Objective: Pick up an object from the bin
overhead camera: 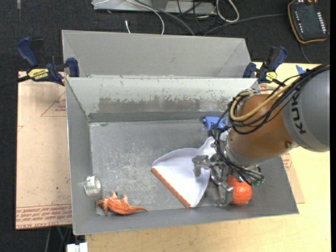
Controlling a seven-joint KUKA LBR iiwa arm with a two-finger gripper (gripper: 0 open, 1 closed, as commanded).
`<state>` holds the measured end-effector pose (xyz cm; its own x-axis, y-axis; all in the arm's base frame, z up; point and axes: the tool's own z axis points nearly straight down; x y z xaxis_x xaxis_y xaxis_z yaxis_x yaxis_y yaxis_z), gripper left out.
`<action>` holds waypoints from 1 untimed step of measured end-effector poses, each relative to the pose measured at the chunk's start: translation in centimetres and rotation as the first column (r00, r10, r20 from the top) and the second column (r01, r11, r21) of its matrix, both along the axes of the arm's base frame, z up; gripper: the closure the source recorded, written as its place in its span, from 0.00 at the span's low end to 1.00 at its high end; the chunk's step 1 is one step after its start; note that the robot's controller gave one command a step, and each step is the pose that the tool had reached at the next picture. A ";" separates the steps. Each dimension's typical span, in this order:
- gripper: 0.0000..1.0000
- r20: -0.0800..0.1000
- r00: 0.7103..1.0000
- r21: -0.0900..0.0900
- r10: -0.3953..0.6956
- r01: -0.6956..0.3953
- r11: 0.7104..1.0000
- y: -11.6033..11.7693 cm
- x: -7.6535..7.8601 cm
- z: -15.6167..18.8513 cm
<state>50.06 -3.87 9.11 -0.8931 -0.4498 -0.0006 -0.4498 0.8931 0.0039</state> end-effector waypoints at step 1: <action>1.00 0.005 0.998 0.001 -0.065 0.065 0.998 0.2 0.6 4.7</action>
Offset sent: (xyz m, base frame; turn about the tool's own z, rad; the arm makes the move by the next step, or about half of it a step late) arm 0.0000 0.0000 0.0000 0.0000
